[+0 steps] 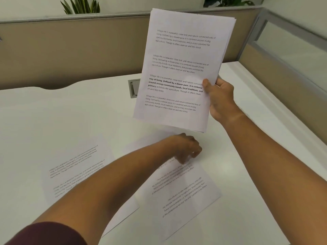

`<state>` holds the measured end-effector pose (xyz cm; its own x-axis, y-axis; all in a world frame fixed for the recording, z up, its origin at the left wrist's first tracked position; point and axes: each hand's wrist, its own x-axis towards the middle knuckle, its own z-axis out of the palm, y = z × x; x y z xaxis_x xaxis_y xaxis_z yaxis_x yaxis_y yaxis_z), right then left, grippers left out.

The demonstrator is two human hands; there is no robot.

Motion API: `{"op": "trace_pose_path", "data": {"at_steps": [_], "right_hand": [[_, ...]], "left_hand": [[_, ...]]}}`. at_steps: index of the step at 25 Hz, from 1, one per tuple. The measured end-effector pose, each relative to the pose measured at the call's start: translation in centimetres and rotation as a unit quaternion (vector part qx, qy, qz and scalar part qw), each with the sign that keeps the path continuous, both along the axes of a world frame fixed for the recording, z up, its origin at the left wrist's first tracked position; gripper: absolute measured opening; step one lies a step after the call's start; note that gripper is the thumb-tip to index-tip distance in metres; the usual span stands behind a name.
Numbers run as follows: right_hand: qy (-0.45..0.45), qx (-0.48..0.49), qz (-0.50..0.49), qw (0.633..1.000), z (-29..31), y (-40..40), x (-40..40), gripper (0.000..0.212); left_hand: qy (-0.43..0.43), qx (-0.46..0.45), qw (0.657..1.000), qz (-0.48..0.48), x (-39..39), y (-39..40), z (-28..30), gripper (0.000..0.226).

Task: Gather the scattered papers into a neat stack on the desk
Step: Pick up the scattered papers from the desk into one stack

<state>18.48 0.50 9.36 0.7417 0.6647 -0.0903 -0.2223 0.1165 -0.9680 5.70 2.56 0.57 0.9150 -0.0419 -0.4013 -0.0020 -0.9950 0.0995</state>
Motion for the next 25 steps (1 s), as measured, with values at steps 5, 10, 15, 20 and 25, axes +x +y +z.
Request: {"op": "trace_pose_path", "data": {"at_steps": [5, 10, 15, 20, 25], "right_hand": [[0.001, -0.007, -0.013, 1.000, 0.3, -0.2, 0.7, 0.023], [-0.001, 0.015, -0.015, 1.000, 1.5, 0.3, 0.9, 0.023], [-0.006, 0.071, -0.032, 0.997, 4.4, 1.4, 1.3, 0.018], [0.076, 0.134, -0.016, 0.988, 6.5, 3.1, 0.2, 0.011], [0.112, 0.126, 0.001, 0.986, 5.7, 5.1, -3.2, 0.012]], "left_hand": [[0.014, 0.041, 0.998, -0.034, 0.4, -0.2, 0.2, 0.021], [-0.021, -0.006, 1.000, 0.008, 0.1, 0.3, 0.4, 0.024], [-0.151, -0.166, 0.952, 0.206, -1.3, 5.2, 4.9, 0.026], [-0.336, -0.240, 0.778, 0.473, -8.6, 11.9, 9.2, 0.004], [-0.346, -0.321, 0.525, 0.708, -18.6, 15.2, 5.8, 0.008]]}}
